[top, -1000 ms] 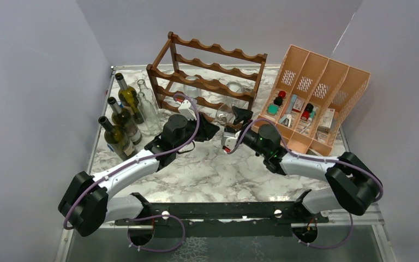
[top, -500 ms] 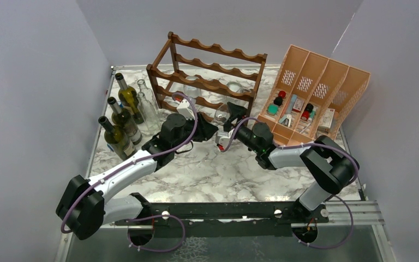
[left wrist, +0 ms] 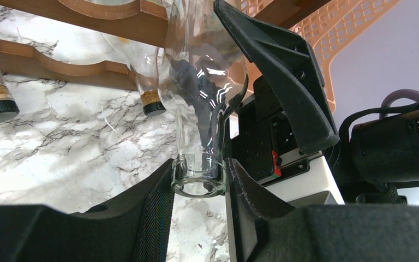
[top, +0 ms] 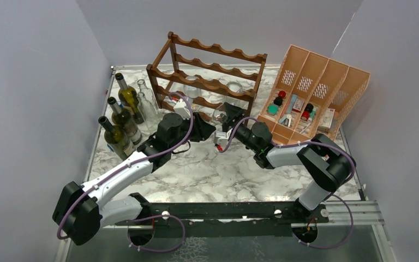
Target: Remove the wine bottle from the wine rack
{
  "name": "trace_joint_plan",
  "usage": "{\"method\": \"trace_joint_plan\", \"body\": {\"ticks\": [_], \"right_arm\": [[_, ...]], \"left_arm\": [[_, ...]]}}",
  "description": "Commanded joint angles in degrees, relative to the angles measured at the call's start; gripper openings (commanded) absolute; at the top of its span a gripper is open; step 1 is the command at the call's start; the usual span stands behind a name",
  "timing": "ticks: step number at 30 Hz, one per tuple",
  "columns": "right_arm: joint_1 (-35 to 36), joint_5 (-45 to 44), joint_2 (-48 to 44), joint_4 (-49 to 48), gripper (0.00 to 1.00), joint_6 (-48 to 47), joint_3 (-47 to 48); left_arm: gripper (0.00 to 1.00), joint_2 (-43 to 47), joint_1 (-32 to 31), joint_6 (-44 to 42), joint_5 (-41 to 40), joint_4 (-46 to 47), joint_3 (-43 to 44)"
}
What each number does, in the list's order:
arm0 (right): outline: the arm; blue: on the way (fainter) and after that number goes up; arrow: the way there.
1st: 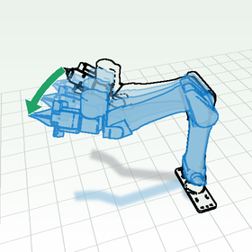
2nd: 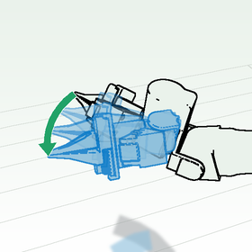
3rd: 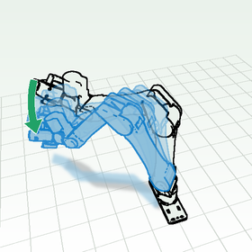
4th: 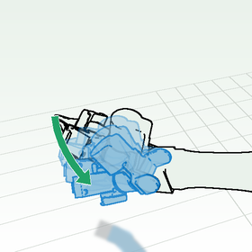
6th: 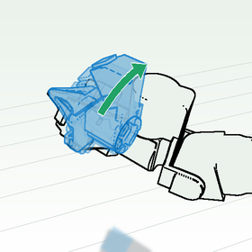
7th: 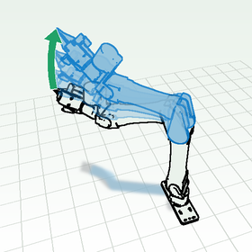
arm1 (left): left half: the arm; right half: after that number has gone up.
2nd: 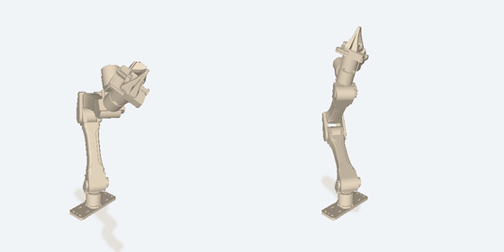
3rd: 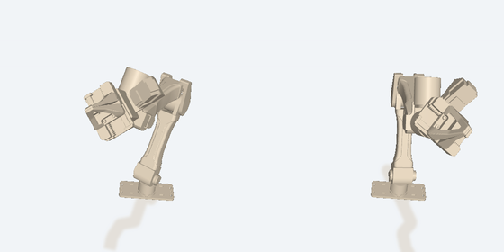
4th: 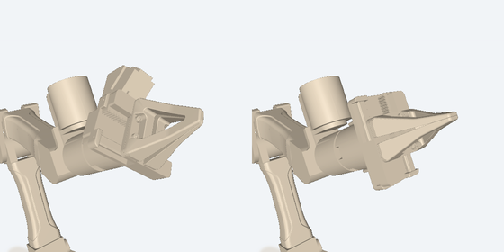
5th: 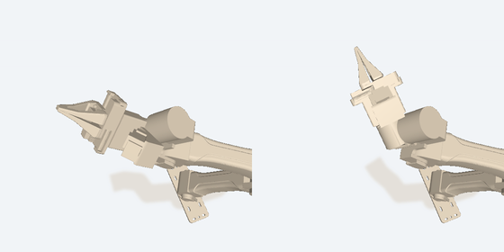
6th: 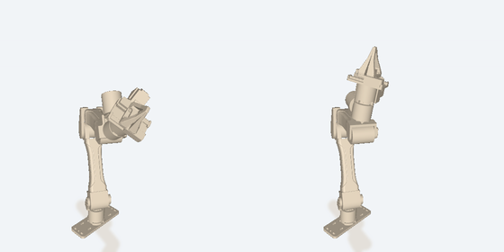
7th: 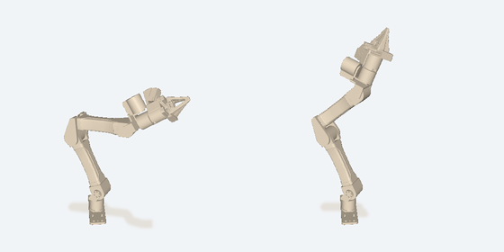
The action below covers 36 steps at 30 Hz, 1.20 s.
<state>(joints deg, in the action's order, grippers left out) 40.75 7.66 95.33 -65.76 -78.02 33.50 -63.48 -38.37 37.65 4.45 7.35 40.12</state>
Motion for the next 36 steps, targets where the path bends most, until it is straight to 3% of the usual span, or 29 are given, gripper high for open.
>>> {"method": "trace_joint_plan", "body": {"ticks": [1,9,12,18,26,31,36], "right_arm": [[0.3,1.7,-2.5,-2.2,0.66,0.3,0.3],[3.0,3.7,-5.2,-1.5,0.65,1.5,-0.8],[3.2,5.9,-7.5,1.2,0.63,4.3,-1.2],[4.5,6.4,-7.9,0.5,0.6,4.7,-1.9],[8.7,5.3,-13.0,8.1,0.59,9.0,-0.3],[12.0,6.3,-16.9,14.8,0.56,15.0,1.4],[14.7,12.6,-18.4,18.9,0.55,21.8,3.2]], "left_arm": [[0.12,2.5,0.5,-0.5,-0.8,-1.8,1.9],[0.58,4.0,0.5,-1.9,0.0,-5.5,3.9],[0.69,5.1,0.5,-4.8,0.8,-8.1,5.0],[0.92,10.4,0.5,-8.2,-5.2,-14.8,7.4],[0.99,17.1,0.5,-16.5,-17.4,-25.4,17.9],[0.99,18.7,0.5,-19.8,-19.5,-25.3,23.2],[0.99,19.2,0.5,-20.8,-20.7,-26.0,25.0]]}}
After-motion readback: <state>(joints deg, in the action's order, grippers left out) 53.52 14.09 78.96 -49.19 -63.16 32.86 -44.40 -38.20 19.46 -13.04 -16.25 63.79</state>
